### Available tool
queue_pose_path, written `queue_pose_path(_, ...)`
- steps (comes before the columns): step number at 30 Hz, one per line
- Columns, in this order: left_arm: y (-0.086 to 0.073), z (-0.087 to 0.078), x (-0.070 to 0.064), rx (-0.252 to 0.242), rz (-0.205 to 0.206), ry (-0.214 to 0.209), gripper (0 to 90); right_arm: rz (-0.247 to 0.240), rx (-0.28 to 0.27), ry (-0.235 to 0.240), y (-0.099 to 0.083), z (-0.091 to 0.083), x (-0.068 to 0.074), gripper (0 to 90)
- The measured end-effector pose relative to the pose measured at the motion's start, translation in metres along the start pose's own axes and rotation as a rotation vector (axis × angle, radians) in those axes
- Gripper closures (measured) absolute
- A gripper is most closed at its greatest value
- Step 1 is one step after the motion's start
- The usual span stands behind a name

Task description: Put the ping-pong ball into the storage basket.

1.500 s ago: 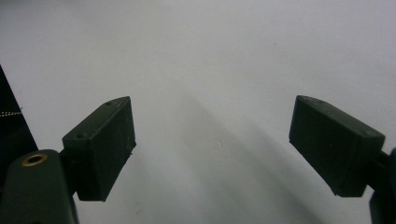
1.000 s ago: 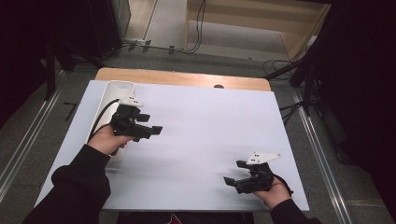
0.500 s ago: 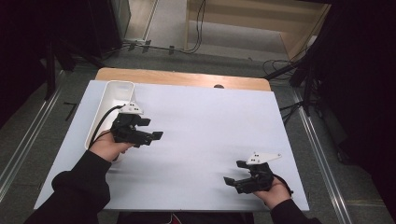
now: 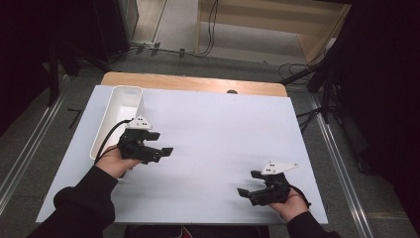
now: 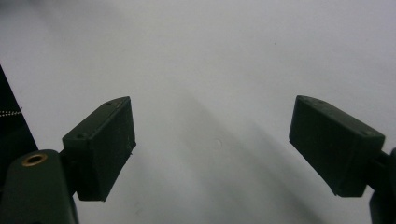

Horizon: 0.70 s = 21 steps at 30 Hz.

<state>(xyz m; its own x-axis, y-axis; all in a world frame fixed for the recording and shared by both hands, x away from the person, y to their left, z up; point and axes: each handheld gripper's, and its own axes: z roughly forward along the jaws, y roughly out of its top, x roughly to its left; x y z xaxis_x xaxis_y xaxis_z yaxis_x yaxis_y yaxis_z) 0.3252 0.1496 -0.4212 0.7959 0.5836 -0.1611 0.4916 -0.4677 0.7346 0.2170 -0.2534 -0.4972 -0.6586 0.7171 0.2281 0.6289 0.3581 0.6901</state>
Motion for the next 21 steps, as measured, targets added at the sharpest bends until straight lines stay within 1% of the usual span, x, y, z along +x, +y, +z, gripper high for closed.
queue_pose_path(6, -0.008, 0.000, -0.004, -0.004, 0.009, -0.017, 24.6, 0.000, 0.000, 0.001, 0.000, 0.000, 0.000, 13.2)
queue_pose_path(9, -0.012, -0.001, -0.005, 0.001, 0.027, -0.016, 24.6, -0.001, 0.000, 0.002, 0.000, 0.000, 0.000, 13.2)
queue_pose_path(10, -0.014, -0.001, -0.007, -0.004, 0.026, -0.016, 24.6, -0.002, -0.001, 0.001, 0.000, 0.000, 0.000, 13.1)
queue_pose_path(14, -0.021, -0.002, -0.009, -0.004, 0.044, -0.029, 24.5, -0.002, -0.001, -0.001, 0.000, 0.000, 0.000, 13.2)
queue_pose_path(15, -0.023, -0.002, -0.010, -0.003, 0.054, -0.030, 24.5, -0.001, 0.000, -0.001, 0.000, 0.000, 0.000, 13.2)
queue_pose_path(17, -0.026, -0.003, -0.012, -0.011, 0.078, -0.018, 24.5, 0.000, 0.001, -0.002, 0.000, 0.000, 0.000, 13.1)
queue_pose_path(19, -0.028, -0.005, -0.015, -0.014, 0.078, -0.023, 24.5, 0.000, 0.000, -0.001, 0.000, 0.000, 0.000, 13.2)
queue_pose_path(21, -0.031, -0.006, -0.017, -0.015, 0.089, -0.024, 24.5, 0.001, 0.002, -0.001, 0.000, 0.000, 0.000, 13.2)
